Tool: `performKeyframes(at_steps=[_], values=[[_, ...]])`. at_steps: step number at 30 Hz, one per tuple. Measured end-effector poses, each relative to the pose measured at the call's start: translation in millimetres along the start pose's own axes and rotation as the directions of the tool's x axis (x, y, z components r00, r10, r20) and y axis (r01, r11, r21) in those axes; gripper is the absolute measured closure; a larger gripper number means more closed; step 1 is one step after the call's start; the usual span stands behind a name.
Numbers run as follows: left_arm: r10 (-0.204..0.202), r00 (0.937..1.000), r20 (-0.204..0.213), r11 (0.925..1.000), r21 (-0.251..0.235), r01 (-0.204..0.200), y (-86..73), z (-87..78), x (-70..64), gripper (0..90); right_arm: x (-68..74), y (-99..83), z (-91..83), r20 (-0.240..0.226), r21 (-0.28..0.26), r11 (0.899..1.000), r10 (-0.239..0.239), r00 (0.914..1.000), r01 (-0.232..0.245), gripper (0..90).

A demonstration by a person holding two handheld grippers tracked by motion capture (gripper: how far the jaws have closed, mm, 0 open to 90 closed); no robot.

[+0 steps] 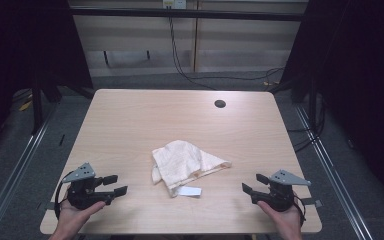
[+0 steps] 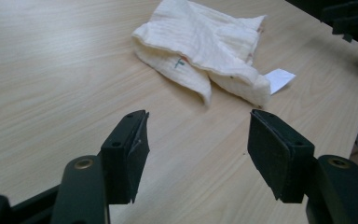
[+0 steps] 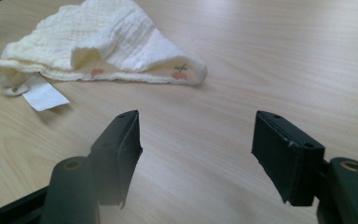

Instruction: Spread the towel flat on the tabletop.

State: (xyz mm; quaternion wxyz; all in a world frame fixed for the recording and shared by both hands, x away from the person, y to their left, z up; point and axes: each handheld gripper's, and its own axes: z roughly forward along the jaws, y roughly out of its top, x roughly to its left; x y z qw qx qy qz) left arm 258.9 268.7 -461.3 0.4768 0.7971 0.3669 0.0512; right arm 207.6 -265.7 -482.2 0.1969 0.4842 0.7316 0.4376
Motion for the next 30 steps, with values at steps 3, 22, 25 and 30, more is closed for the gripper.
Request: performKeyframes(at_steps=[3, 22, 25, 30], values=[[0.003, 0.9999, -0.014, 1.0, 0.001, -0.003, 1.2, 1.4, 0.8, 37.8, 5.0, 1.6, 4.5, -0.039, 0.035, 0.999, 0.001, 0.9993, 0.0, 32.5], [0.057, 0.9983, 0.012, 0.9983, 0.007, -0.057, 3.4, 7.0, -8.3, 38.1, 16.0, 24.4, 17.8, -0.147, 0.078, 0.992, -0.086, 0.9854, 0.098, 36.8], [0.068, 0.9976, 0.014, 0.9976, 0.014, -0.068, 3.4, 8.5, -9.3, 40.0, 16.1, 36.8, 28.9, -0.167, 0.076, 0.992, -0.091, 0.9818, 0.105, 35.1], [0.08, 0.9968, 0.012, 0.9965, 0.027, -0.08, 2.4, 8.9, -11.1, 39.8, 27.5, 50.2, 44.3, -0.19, 0.078, 0.989, -0.111, 0.9754, 0.128, 30.7]])
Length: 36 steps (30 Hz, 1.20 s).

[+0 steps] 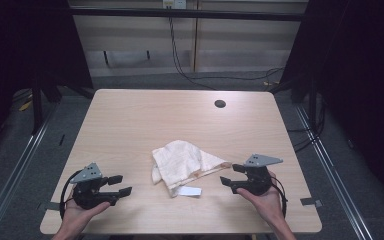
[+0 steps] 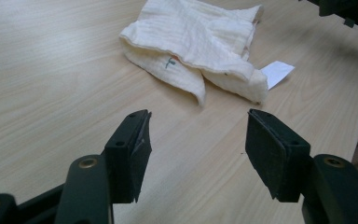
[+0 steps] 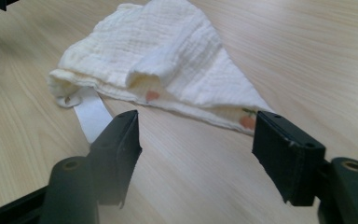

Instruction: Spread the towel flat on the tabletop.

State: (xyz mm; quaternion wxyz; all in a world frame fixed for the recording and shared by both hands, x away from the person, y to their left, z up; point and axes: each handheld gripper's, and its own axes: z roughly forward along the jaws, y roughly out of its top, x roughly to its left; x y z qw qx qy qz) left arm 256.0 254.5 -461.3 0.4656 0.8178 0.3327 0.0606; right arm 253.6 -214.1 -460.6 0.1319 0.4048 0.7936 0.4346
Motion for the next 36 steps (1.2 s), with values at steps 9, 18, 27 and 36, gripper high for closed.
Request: performKeyframes(at_steps=[9, 18, 27, 36], values=[[-0.032, 0.9995, -0.005, 0.9995, 0.003, 0.032, -2.4, -1.9, 5.9, 35.6, 10.4, 22.2, 12.6, -0.073, 0.007, 1.0, -0.026, 0.997, 0.027, 29.6], [-0.056, 0.9984, 0.006, 0.9983, -0.014, 0.056, -0.8, 0.6, 10.7, 34.4, -3.8, 48.0, 32.0, -0.099, -0.002, 0.999, -0.038, 0.9944, 0.038, 32.6], [-0.028, 0.9996, 0.001, 0.9996, -0.004, 0.028, -0.5, 0.7, 8.6, 35.5, -20.2, 55.3, 55.3, -0.108, 0.021, 0.999, -0.026, 0.9939, 0.028, 34.4], [-0.023, 0.9997, 0.003, 0.9997, -0.001, 0.023, -0.9, -0.1, 7.1, 35.6, -22.3, 55.2, 79.7, -0.112, 0.069, 0.997, -0.014, 0.9937, 0.022, 33.0]])
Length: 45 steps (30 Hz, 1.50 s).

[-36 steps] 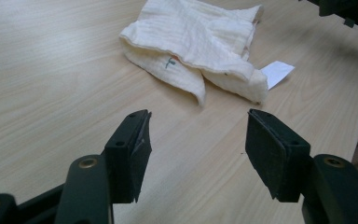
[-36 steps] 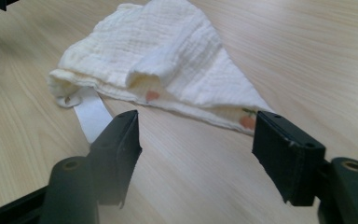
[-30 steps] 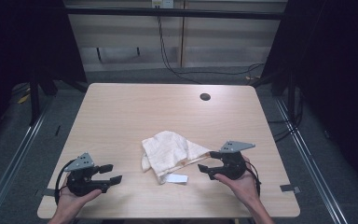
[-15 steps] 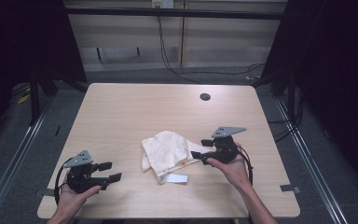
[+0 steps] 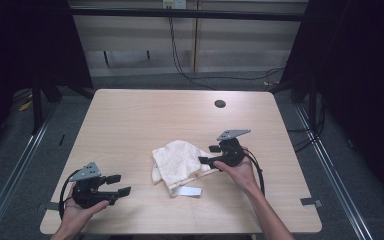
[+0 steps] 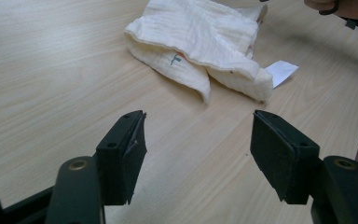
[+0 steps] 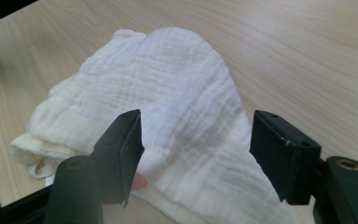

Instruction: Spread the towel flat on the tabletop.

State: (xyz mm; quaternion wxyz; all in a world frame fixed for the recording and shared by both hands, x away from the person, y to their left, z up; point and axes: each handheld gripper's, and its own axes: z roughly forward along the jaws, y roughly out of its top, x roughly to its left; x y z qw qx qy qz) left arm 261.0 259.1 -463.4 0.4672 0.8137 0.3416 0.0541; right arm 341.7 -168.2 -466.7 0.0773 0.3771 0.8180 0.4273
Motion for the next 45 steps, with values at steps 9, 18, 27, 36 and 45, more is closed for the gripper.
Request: performKeyframes(at_steps=[9, 18, 27, 36, 45], values=[[-0.006, 0.9999, -0.015, 1.0, -0.003, 0.006, 0.1, 0.0, 0.2, 34.8, -2.2, -9.4, 18.1, -0.002, 0.056, 0.998, 0.005, 1.0, -0.005, 29.3], [0.01, 0.9999, -0.006, 0.9999, 0.007, -0.01, 0.2, 0.1, -0.5, 33.6, 4.1, -17.9, 36.8, 0.04, 0.116, 0.991, -0.078, 0.9962, 0.073, 33.9], [0.019, 0.9998, -0.001, 0.9998, 0.001, -0.019, 0.8, -0.3, -0.6, 32.8, 6.5, -17.4, 36.3, 0.077, 0.135, 0.985, -0.121, 0.9897, 0.109, 46.3], [0.02, 0.9998, -0.002, 0.9997, 0.016, -0.02, 0.4, 1.7, 0.6, 33.4, 4.6, -17.6, 33.9, 0.056, 0.127, 0.988, -0.098, 0.9936, 0.09, 75.5], [0.015, 0.9999, 0.001, 0.9998, 0.013, -0.015, 0.2, 1.2, 0.5, 35.3, 11.7, -17.9, 32.7, 0.011, 0.149, 0.985, -0.088, 0.996, 0.086, 83.3]])
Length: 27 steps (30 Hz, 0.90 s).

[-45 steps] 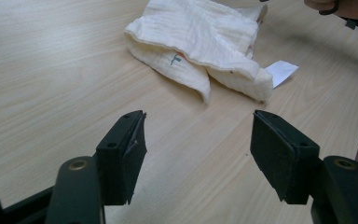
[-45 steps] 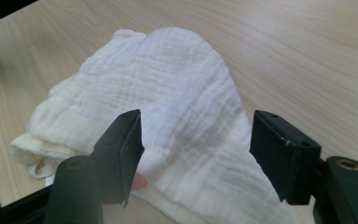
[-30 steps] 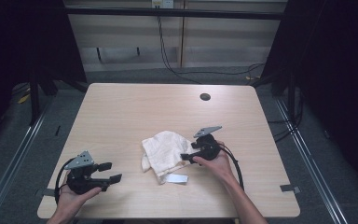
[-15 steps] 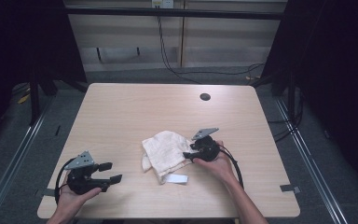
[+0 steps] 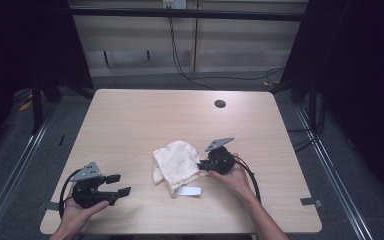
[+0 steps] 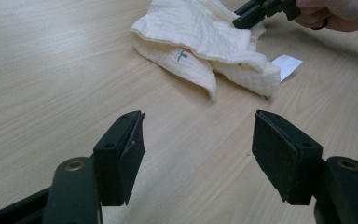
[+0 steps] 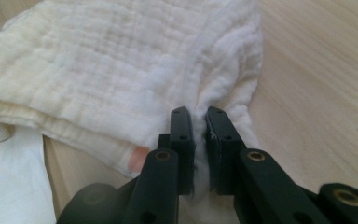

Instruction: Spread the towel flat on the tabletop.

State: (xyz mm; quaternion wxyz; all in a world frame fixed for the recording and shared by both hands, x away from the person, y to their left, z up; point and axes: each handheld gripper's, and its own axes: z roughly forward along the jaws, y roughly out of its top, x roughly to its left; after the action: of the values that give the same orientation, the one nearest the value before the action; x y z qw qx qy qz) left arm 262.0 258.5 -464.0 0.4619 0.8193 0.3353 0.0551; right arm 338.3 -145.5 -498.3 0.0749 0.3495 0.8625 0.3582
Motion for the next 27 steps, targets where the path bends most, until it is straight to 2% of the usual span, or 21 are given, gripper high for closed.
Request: performKeyframes(at_steps=[4, 5, 7, 10, 13, 17, 19, 23, 24, 25, 27], values=[[0.001, 1.0, 0.004, 1.0, 0.004, -0.001, -0.3, 0.7, -0.4, 35.9, 3.3, -1.1, -1.0, -0.009, 0.004, 1.0, 0.01, 0.9999, -0.009, 83.7], [0.003, 1.0, -0.001, 1.0, 0.004, -0.003, -0.1, 0.6, -0.6, 35.8, 4.7, -3.5, -1.1, -0.012, -0.013, 1.0, 0.013, 0.9998, -0.013, 84.0], [0.006, 1.0, -0.003, 1.0, 0.001, -0.006, 0.2, 0.1, -0.7, 35.5, 5.8, -4.0, -1.6, -0.017, -0.012, 1.0, 0.013, 0.9998, -0.013, 84.1], [0.002, 1.0, -0.004, 1.0, 0.0, -0.002, 0.1, 0.4, -0.6, 35.2, 10.7, -5.7, -3.9, -0.027, -0.003, 1.0, 0.0, 0.9996, 0.0, 84.2], [0.003, 1.0, -0.006, 1.0, 0.007, -0.003, 0.4, 1.1, -1.2, 35.2, 16.2, -7.7, -6.3, -0.039, 0.01, 1.0, 0.016, 0.9991, -0.016, 84.3], [0.013, 0.9998, 0.014, 0.9998, 0.014, -0.013, 0.1, 3.4, -3.9, 36.7, 25.1, -9.7, -9.2, -0.06, 0.019, 1.0, 0.003, 0.9982, -0.002, 84.3], [0.012, 0.9997, 0.019, 0.9998, 0.016, -0.012, 1.0, 4.7, -5.5, 38.7, 29.3, -12.9, -12.0, -0.062, 0.023, 1.0, -0.001, 0.9981, 0.003, 84.3], [0.038, 0.9988, 0.032, 0.999, 0.021, -0.038, 4.4, 6.8, -9.5, 45.1, 39.3, -20.9, -19.6, -0.071, 0.032, 0.999, -0.014, 0.9974, 0.016, 84.3], [0.041, 0.9987, 0.031, 0.999, 0.019, -0.041, 4.9, 7.0, -10.7, 46.3, 40.2, -22.7, -20.9, -0.075, 0.03, 0.999, -0.011, 0.9971, 0.014, 84.3], [0.053, 0.9971, 0.053, 0.9984, 0.016, -0.054, 6.0, 7.6, -13.1, 49.8, 41.0, -24.9, -22.9, -0.078, 0.03, 0.999, -0.008, 0.9969, 0.01, 84.3], [0.056, 0.9969, 0.055, 0.9982, 0.017, -0.057, 6.6, 8.3, -15.0, 52.2, 42.0, -26.9, -24.7, -0.084, 0.026, 1.0, 0.002, 0.9964, 0.0, 84.3]])
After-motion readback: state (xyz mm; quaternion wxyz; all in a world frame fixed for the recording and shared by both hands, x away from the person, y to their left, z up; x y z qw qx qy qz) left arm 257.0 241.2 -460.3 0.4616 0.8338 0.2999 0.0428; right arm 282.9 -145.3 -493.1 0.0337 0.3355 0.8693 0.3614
